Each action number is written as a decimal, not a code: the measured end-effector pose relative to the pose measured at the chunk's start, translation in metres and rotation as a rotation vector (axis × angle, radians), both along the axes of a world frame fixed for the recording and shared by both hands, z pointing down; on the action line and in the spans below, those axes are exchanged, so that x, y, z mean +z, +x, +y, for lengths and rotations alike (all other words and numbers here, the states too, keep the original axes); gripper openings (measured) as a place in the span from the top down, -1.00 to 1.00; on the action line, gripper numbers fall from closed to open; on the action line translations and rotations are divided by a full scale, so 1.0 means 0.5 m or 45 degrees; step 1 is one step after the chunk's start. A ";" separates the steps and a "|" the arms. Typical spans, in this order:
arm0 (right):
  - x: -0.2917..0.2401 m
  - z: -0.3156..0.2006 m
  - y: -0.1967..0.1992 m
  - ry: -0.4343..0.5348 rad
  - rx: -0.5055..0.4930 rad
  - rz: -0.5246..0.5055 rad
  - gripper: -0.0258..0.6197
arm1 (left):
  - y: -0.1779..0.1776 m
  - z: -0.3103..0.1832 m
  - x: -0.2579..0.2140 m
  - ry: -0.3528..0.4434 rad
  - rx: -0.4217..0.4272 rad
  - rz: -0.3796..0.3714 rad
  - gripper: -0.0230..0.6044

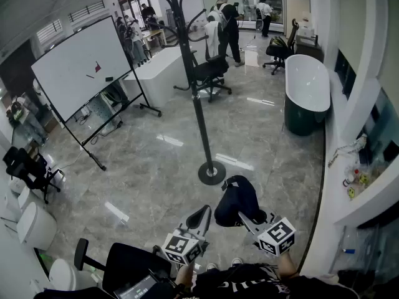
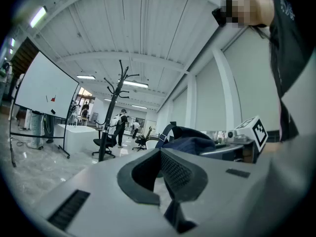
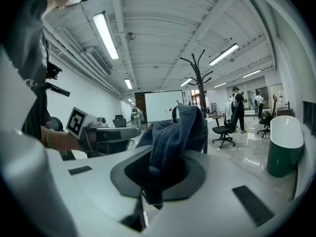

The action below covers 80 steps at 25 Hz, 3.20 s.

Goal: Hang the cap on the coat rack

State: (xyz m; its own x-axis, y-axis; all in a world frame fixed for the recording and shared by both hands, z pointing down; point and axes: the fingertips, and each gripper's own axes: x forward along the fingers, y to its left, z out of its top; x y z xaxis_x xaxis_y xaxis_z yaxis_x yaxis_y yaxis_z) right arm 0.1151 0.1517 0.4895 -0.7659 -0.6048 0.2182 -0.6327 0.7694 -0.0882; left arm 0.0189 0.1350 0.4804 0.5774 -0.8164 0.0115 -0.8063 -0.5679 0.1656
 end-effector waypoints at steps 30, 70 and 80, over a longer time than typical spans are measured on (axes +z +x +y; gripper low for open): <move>0.074 -0.271 -0.058 -0.079 0.027 0.067 0.79 | -0.080 -0.276 0.046 -0.038 0.003 -0.024 0.93; -0.112 -0.895 -0.261 0.179 0.162 0.157 0.79 | -0.292 -0.822 0.046 -0.056 0.234 -0.018 0.93; -0.248 -1.084 -0.172 0.383 0.064 0.177 0.79 | -0.206 -0.990 0.031 -0.036 0.184 -0.008 0.93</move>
State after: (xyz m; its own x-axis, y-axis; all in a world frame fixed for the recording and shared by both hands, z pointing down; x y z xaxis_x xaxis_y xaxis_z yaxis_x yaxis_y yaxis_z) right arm 0.0290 -0.3901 0.3656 -0.7090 -0.6942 0.1242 -0.6604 0.7153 0.2282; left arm -0.0843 -0.3598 0.4959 0.6886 -0.7242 0.0373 -0.7176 -0.6732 0.1784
